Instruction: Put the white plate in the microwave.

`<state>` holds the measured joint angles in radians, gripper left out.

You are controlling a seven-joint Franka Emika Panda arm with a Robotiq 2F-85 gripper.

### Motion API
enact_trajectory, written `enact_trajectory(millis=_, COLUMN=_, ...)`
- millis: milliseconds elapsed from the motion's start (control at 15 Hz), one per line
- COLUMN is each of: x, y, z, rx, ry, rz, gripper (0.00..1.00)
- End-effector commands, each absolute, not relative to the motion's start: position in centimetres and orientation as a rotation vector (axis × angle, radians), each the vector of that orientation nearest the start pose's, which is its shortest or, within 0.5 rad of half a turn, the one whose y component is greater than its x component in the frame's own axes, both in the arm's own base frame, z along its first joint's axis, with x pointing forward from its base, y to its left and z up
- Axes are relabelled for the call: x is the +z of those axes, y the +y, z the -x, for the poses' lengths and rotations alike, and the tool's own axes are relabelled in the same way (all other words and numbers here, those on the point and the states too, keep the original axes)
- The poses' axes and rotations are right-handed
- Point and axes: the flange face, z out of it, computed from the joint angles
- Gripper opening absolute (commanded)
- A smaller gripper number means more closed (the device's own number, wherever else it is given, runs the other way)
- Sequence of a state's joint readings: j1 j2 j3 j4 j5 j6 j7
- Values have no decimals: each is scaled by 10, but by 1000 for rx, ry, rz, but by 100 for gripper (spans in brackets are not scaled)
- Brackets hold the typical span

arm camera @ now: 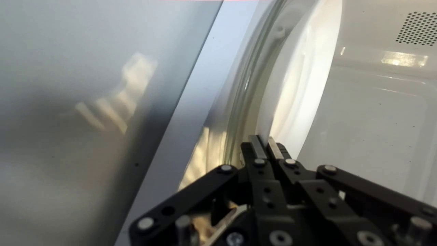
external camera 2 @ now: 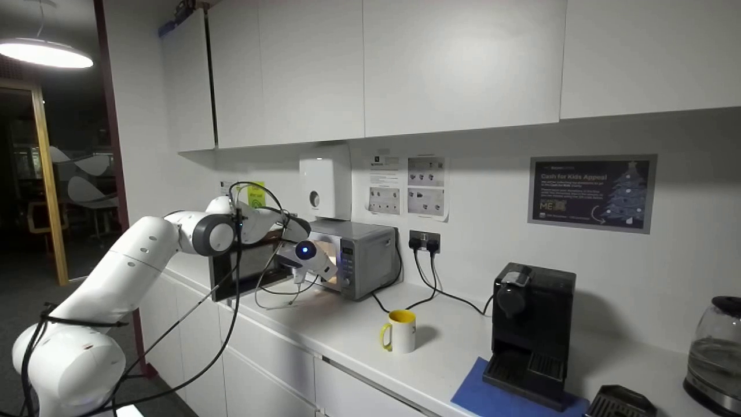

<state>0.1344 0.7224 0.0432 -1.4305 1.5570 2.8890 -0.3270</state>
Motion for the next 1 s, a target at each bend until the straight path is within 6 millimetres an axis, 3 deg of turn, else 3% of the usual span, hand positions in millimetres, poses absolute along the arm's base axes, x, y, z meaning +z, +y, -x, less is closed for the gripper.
enact_trajectory(millis=0, x=313, y=70, z=-752, rx=-754, ry=1024, rz=1955, gripper=1)
enact_trajectory(millis=733, x=310, y=71, z=-755, rx=-767, ry=1022, rz=1963, gripper=1)
enact_trajectory(millis=800, x=310, y=71, z=-755, rx=-764, ry=1020, rz=1965, gripper=29)
enact_trajectory(millis=933, x=311, y=72, z=-754, rx=-756, ry=1018, rz=1963, gripper=36)
